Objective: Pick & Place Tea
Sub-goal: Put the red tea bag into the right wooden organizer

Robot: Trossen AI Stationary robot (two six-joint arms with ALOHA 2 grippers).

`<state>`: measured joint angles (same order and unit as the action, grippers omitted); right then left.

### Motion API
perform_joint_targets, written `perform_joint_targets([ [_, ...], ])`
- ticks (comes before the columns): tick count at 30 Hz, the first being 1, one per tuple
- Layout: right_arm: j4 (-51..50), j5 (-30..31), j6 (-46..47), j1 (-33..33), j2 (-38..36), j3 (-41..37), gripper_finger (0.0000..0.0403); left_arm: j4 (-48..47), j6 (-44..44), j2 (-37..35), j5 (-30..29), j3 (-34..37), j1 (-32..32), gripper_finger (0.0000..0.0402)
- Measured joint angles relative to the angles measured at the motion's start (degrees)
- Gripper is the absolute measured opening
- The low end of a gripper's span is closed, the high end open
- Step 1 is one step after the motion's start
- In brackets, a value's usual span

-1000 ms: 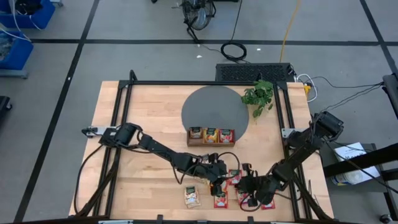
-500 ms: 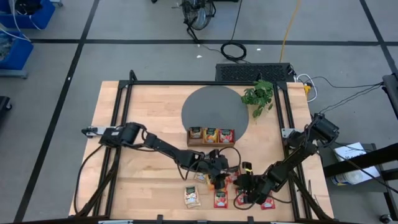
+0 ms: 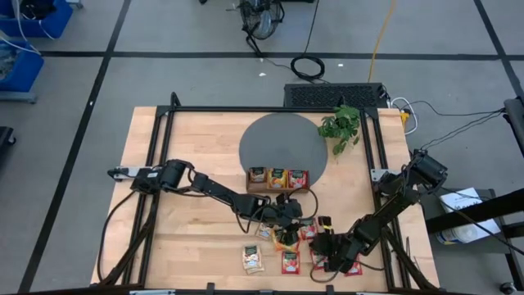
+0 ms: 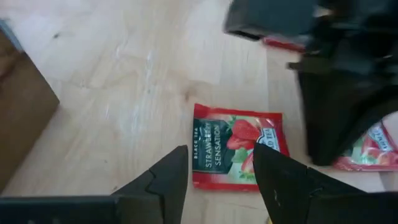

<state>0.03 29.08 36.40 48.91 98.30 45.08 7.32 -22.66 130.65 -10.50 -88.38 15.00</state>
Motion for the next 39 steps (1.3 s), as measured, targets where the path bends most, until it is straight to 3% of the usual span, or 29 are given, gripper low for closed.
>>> perform_joint_targets([
  [4, -6.84, 1.79, 0.62, -0.07, -0.26, 3.62, 0.0, -2.06, -0.16, 0.02, -0.01, 0.02, -0.04, 0.0182],
  [11, -15.66, 3.73, 8.44, -0.92, -0.3, 2.59, 0.0, -3.0, -0.72, 0.0, -0.02, 0.02, -0.04, 0.0182],
  [24, -4.43, 2.25, 12.32, -0.69, -0.53, -5.73, 0.0, -5.29, -6.9, 0.0, -0.03, 0.02, -1.39, 0.0182],
  [39, -1.46, 3.87, 2.91, -0.21, -0.39, -3.89, 0.0, -8.46, -7.84, 0.0, 3.08, 0.02, -1.02, 0.0182],
])
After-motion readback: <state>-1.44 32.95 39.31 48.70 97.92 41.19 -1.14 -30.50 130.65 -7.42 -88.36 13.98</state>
